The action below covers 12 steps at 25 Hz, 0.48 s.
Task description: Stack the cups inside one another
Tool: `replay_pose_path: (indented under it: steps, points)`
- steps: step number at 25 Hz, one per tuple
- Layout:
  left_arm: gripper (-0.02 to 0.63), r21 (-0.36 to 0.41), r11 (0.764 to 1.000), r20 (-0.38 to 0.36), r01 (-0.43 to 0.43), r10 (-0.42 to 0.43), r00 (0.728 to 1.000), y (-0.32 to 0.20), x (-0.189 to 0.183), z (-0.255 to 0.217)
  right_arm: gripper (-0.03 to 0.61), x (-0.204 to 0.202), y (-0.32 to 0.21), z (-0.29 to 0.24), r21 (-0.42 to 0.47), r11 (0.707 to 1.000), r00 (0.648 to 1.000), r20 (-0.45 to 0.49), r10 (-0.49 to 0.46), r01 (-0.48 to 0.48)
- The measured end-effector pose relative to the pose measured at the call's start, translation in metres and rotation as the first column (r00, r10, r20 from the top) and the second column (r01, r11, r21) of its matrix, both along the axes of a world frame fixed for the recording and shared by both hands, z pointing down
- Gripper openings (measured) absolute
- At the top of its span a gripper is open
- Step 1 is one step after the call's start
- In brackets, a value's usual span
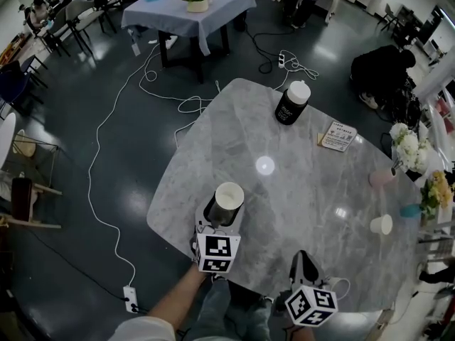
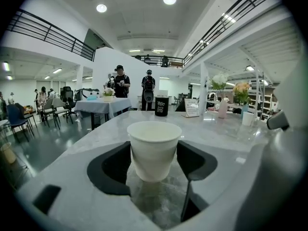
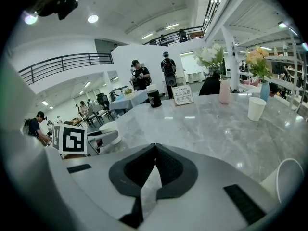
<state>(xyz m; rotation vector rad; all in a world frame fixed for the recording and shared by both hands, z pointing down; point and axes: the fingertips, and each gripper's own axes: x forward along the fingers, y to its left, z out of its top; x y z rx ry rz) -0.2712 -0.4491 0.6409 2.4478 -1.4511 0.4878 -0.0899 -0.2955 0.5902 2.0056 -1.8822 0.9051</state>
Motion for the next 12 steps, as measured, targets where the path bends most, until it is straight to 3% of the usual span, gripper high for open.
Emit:
replay_pose_path:
  steps: [12]
  points:
    - [0.308,0.005,1.000,-0.025,-0.010,0.010,1.000,0.031,0.017,-0.027,0.006,0.025,0.013,-0.034,0.070,0.997,0.999,-0.024,0.041,-0.040]
